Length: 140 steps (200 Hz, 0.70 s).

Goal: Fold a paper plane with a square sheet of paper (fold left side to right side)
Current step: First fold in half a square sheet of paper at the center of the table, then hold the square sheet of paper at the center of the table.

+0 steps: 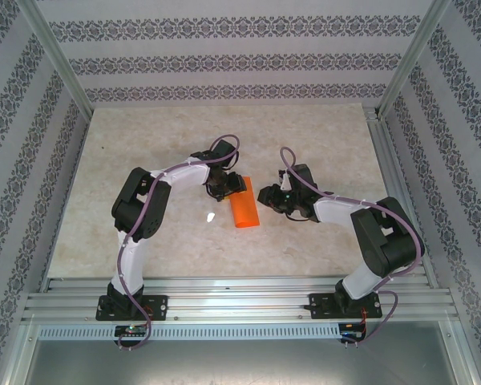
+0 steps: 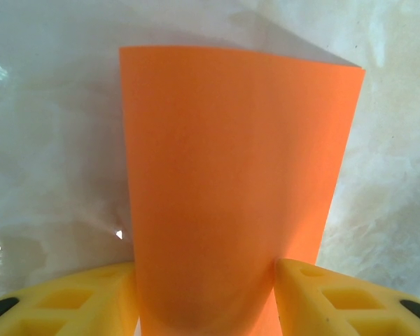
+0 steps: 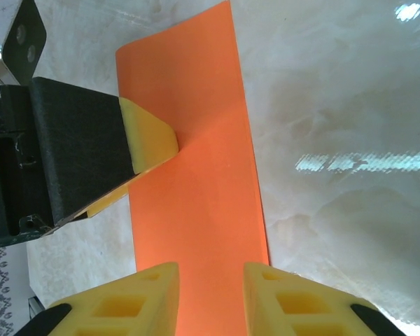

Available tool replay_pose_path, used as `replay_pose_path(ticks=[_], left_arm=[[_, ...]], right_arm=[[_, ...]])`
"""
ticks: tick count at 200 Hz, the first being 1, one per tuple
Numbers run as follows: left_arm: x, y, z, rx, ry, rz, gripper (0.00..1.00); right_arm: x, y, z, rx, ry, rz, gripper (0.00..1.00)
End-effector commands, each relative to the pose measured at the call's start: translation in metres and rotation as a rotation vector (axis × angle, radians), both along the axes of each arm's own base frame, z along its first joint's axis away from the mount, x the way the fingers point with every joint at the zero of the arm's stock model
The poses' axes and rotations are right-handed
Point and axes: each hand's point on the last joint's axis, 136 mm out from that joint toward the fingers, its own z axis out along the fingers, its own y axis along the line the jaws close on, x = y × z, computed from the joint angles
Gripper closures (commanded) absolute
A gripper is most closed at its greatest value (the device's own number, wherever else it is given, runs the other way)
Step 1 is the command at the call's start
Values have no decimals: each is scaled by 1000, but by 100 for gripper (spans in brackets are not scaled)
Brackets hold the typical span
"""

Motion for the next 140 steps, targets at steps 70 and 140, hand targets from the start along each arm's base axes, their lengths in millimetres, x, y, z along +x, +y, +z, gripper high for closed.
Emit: replay_pose_path(ticks=[70, 140], left_arm=[[-15, -5, -54, 73, 39, -50, 46], [-13, -5, -58, 73, 46, -29, 45]], right_arm=[[-2, 23, -2, 25, -1, 43, 72], [-3, 22, -2, 20, 4, 31, 73]])
